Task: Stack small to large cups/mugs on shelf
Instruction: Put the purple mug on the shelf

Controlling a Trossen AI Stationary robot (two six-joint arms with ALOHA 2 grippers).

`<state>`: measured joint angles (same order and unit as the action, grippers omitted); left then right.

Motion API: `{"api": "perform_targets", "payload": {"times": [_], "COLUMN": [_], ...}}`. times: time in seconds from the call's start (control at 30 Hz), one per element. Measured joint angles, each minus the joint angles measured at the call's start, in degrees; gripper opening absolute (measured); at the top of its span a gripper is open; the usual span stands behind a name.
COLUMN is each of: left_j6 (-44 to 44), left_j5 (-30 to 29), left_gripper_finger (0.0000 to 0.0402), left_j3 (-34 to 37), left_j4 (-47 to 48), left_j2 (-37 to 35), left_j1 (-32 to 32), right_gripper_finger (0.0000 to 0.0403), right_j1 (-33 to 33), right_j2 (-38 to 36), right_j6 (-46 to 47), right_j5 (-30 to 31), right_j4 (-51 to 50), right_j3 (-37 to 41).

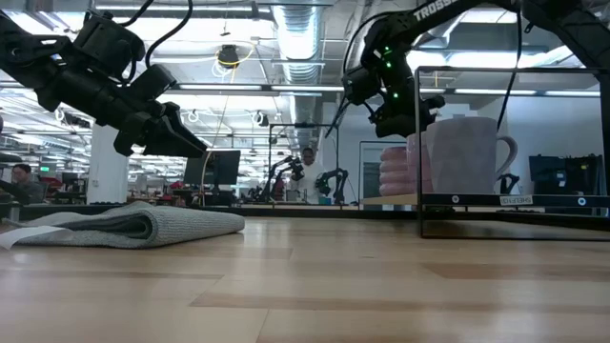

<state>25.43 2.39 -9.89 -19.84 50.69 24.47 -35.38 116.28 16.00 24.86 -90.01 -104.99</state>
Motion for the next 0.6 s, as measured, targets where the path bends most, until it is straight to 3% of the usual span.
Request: {"api": "perform_targets", "payload": {"times": [0.3, 0.6], "left_j6": [0.1, 1.8], "left_j5": [0.0, -0.1], "left_gripper_finger": [0.0190, 0.0190], "left_j3": [0.0, 0.0], "left_j4": [1.2, 1.2], "left_j2": [0.0, 0.0], "left_j1": [0.0, 0.0], "right_gripper_finger": [0.0118, 0.0118], "right_j1": [3.5, 5.8], "right_j2": [-6.5, -11.8], "right_j6": [-1.6, -19.3], "right_j5": [-2.0, -2.2], "right_j4": [-0.1, 3.7], "right_j3": [0.0, 0.0]}}
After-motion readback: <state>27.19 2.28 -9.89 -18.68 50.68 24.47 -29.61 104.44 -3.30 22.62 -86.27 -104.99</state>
